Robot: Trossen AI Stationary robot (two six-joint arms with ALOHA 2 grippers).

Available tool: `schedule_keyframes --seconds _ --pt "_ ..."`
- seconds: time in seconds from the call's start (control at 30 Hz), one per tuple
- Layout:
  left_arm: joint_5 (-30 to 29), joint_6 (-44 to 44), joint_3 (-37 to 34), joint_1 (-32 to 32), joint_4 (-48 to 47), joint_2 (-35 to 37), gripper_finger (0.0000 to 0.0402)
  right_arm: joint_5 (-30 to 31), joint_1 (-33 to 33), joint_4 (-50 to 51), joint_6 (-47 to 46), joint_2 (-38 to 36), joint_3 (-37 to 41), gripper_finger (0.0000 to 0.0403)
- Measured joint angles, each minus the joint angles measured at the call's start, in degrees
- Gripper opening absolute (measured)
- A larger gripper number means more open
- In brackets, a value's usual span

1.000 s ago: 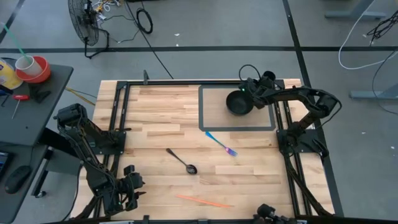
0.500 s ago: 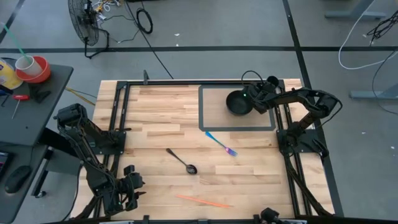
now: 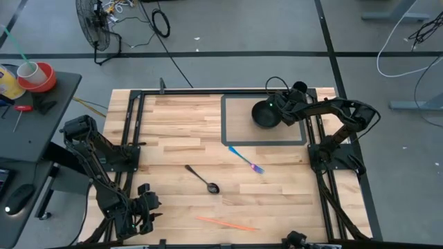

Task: Pick & Place Utensil
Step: Put the black cup on the transparent mat to the top right of the black bowl

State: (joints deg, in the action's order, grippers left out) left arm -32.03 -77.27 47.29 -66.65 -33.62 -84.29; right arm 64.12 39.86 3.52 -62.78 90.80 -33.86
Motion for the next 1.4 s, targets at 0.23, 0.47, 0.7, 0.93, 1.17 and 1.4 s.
schedule_keyframes --seconds 0.23,0.47,0.7,0.93,1.17,1.4 --pt "0.0 0.0 0.0 0.0 0.0 0.0 0.0197 -0.3 -1.2 -0.7 1.3 0.0 -0.7 0.0287" --pt "0.0 0.0 0.0 0.0 0.0 0.0 0.0197 2.0 -3.4 -1.1 8.3 -0.4 -2.8 0.0287" --pt "-0.8 -0.1 0.0 0.0 0.0 0.0 0.0197 1.5 -8.4 -2.0 24.8 -3.0 -8.6 0.0287" --pt "-1.6 -0.1 0.0 1.0 0.0 0.0 0.0197 -2.9 -18.8 -21.1 44.1 -6.7 -10.7 0.0287" --pt "-1.2 -0.1 0.0 1.6 0.0 0.0 0.0197 -20.4 -30.3 -33.4 55.8 -4.2 -10.7 0.0287" --pt "-1.2 0.0 0.0 1.6 0.0 0.0 0.0197 -28.8 -39.8 -41.6 52.5 7.7 -13.2 0.0287"
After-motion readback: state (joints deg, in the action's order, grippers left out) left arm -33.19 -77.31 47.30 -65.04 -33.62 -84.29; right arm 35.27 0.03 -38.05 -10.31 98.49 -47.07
